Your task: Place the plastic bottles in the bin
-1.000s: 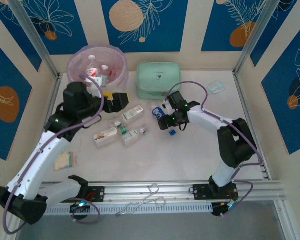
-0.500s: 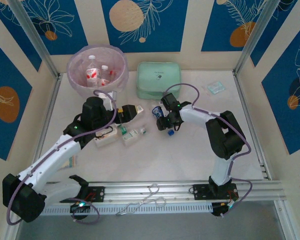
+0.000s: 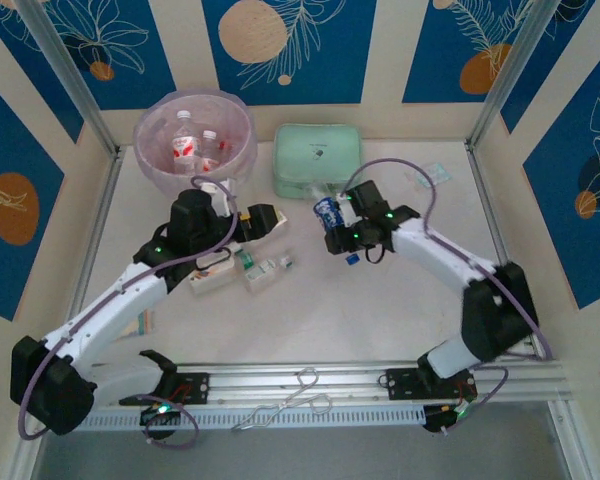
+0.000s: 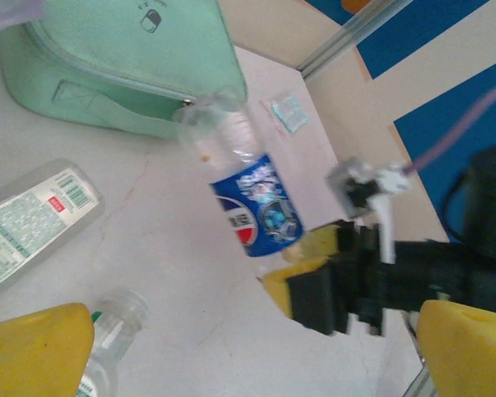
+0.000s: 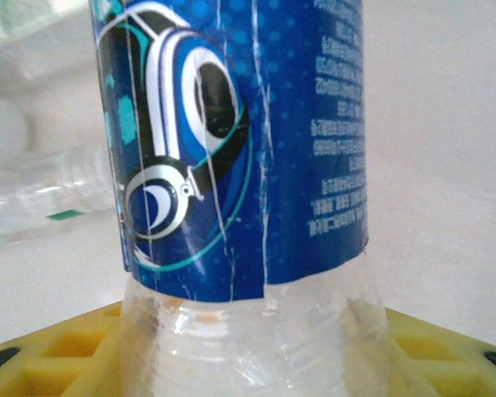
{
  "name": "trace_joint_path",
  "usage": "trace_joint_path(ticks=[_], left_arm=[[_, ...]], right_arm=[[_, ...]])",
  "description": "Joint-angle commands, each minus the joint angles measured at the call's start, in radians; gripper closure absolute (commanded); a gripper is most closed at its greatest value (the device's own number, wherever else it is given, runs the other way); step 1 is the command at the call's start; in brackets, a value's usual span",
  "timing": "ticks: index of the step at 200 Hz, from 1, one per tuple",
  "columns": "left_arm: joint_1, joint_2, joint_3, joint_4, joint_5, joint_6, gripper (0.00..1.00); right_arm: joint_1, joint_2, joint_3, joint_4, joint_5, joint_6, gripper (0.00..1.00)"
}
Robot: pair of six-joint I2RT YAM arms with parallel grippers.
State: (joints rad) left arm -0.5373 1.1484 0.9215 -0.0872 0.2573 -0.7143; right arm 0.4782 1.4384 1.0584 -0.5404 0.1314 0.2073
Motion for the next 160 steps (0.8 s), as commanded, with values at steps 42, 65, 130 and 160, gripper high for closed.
trace_joint_path(ticks=[42,65,130,160], left_arm=[[-0.144,0.161,0.145,0.167,0.004,-0.025,0.0],[-0.195,0.255,0.193,0.251,0.053,-0.053,0.01],[-0.288,0.457,0.272,0.411,0.098,-0.152,0.03],[-0.301,0.526,0.307,0.443,0.12,-0.192,0.13]], right_arm=[[-0.095,-0.578,-0.367,0.263,-0.256,0.303,0.56],[-0.118,-0.707,-0.488,0.392,-0.363,0.399,0.58],[-0.071,-0.766,-0.584,0.451,-0.407,0.468,0.6],[-0.049,-0.761,-0.592,0.457,-0.394,0.459,0.6]])
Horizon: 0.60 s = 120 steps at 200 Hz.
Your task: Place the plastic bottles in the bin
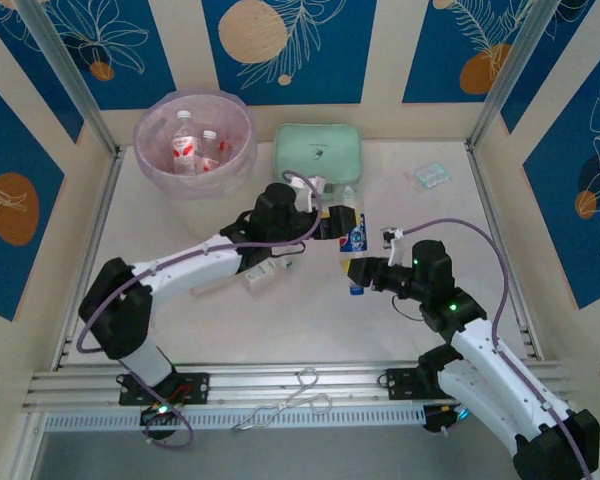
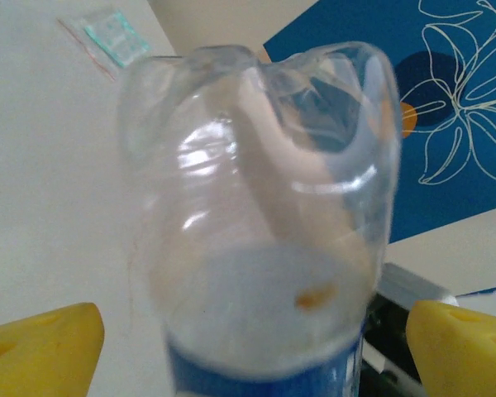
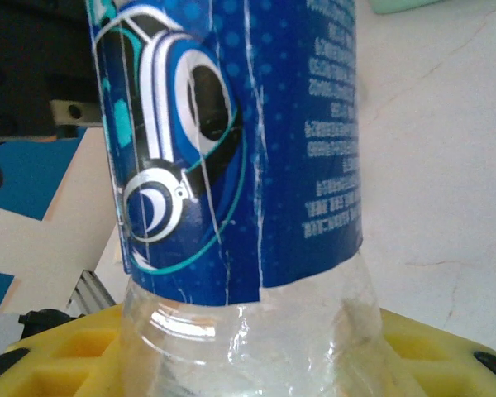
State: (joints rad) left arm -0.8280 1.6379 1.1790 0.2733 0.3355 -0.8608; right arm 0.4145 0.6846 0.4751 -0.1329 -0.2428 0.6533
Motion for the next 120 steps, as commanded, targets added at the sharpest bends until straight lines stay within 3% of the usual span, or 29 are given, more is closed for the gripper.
trace_joint_path(ticks=[1,44,75,87,114,120], left_arm=[[-0.01,0.039,0.051,0.084,0.042,-0.047,0.13],[-0.014,0.054,0.06,0.079,0.04,-0.055,0.37],[-0.013,0.045,0.082,0.021,0.031,-0.024,0.44],[-0.011,0.045,0.098,0.001,0.033,-0.01,0.47],[0.019,0.031,0.139,-0.05,0.052,0.033,0.51],[0.033,0.026,0.151,-0.064,0.06,0.044,0.52]], right_arm=[[0.015,-0.006,-0.009,0.049,-0.019,0.012,0.6],[0.017,0.022,-0.013,0.052,-0.006,-0.002,0.61],[0.018,0.038,-0.006,0.052,-0.003,-0.015,0.58],[0.018,0.041,0.003,0.039,0.0,-0.025,0.47],[0.02,0.045,0.036,-0.033,0.048,-0.046,0.03],[0.02,0.05,0.042,-0.05,0.054,-0.052,0.01]])
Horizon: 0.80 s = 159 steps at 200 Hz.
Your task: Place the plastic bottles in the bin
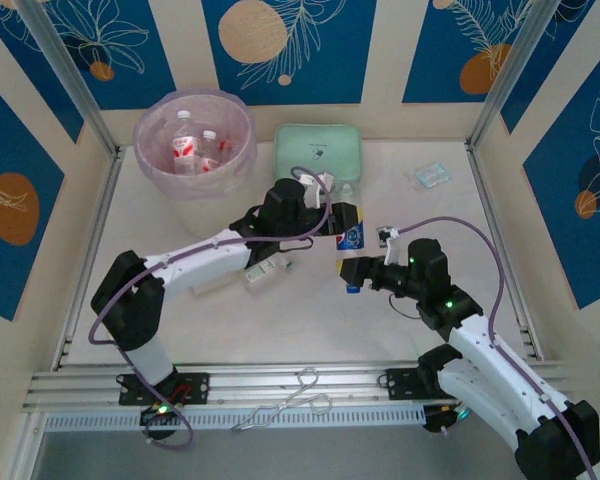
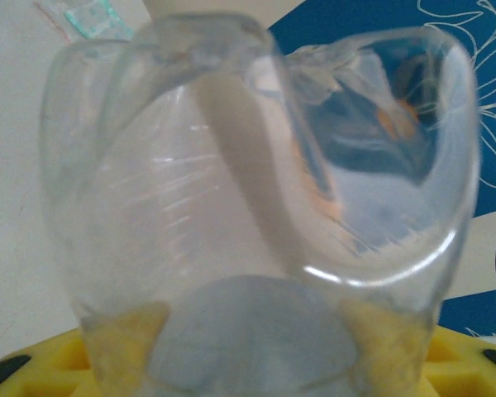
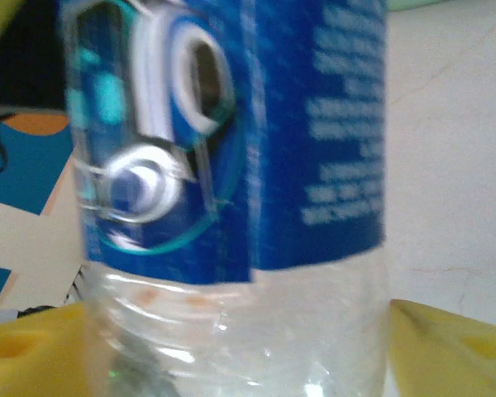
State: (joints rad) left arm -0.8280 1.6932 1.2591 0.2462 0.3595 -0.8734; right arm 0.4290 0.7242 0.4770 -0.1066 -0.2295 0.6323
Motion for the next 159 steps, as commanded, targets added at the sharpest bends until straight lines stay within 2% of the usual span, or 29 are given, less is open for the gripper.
trace_joint_path(ticks=[1,22,41,58,92,143,159], left_arm=[[0.036,-0.032,0.072,-0.039,0.038,0.058,0.53],[0.102,-0.061,0.154,-0.169,0.043,0.154,0.54],[0.161,-0.078,0.299,-0.422,-0.057,0.348,0.55],[0.242,-0.087,0.412,-0.547,-0.089,0.434,0.58],[0.399,-0.172,0.522,-0.613,-0.176,0.522,0.76],[0.622,-0.187,0.633,-0.658,-0.174,0.54,1.0],[0.684,-0.178,0.674,-0.694,-0.251,0.574,1.0]], right_arm=[[0.005,0.01,0.043,-0.079,0.042,-0.032,0.01],[0.005,0.024,0.054,-0.112,0.048,-0.048,0.01],[0.007,0.037,0.048,-0.116,0.047,-0.05,0.01],[0.007,0.054,0.04,-0.108,0.062,-0.045,0.01],[0.012,0.115,0.047,-0.076,0.071,-0.036,0.01],[0.027,0.181,0.099,-0.105,0.086,-0.079,0.01],[0.028,0.184,0.106,-0.114,0.093,-0.086,0.01]])
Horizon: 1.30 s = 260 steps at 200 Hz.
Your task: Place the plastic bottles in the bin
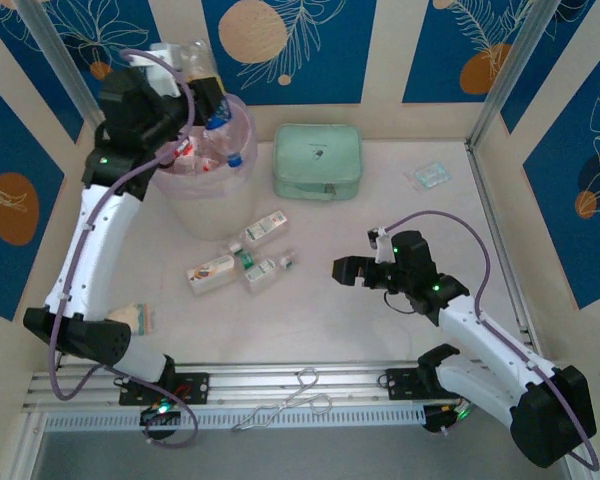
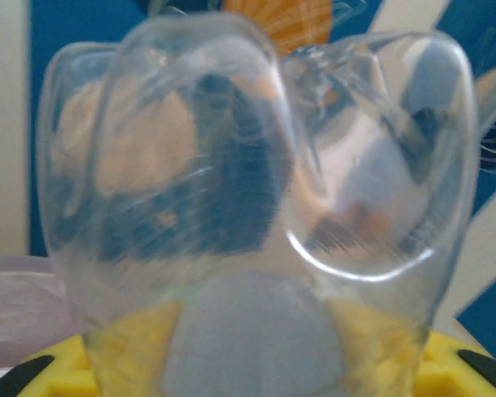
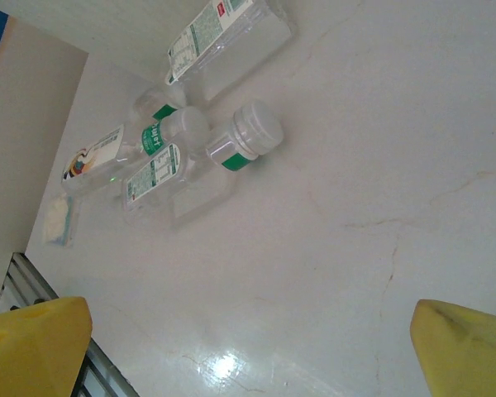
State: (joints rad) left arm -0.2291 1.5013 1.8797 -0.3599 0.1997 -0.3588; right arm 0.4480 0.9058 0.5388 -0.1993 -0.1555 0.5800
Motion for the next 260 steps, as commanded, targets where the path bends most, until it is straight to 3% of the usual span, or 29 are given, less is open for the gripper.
trace_joint_path(ticks=[1,29,73,116,146,219,260], left_arm=[[0.089,0.016,0.057,-0.091,-0.097,0.061,1.0],[0.146,0.081,0.139,-0.142,-0.26,0.187,1.0],[0.163,0.3,0.35,-0.287,-0.383,0.377,1.0],[0.163,0.388,0.332,-0.368,-0.399,0.415,1.0],[0.163,0.444,0.297,-0.441,-0.35,0.416,1.0],[0.162,0.477,0.114,-0.42,-0.239,0.34,1.0],[0.162,0.485,0.071,-0.428,-0.24,0.359,0.98]], right_arm=[[0.009,0.002,0.044,-0.021,0.02,-0.034,0.01],[0.01,0.01,0.038,-0.012,0.017,-0.028,0.01],[0.035,0.012,0.049,-0.034,0.023,-0.03,0.01],[0.049,-0.007,0.047,-0.058,0.043,-0.027,0.01],[0.052,-0.004,0.052,-0.063,0.046,-0.035,0.01],[0.063,0.024,0.054,-0.042,0.043,-0.042,0.01],[0.064,0.028,0.058,-0.043,0.049,-0.054,0.01]])
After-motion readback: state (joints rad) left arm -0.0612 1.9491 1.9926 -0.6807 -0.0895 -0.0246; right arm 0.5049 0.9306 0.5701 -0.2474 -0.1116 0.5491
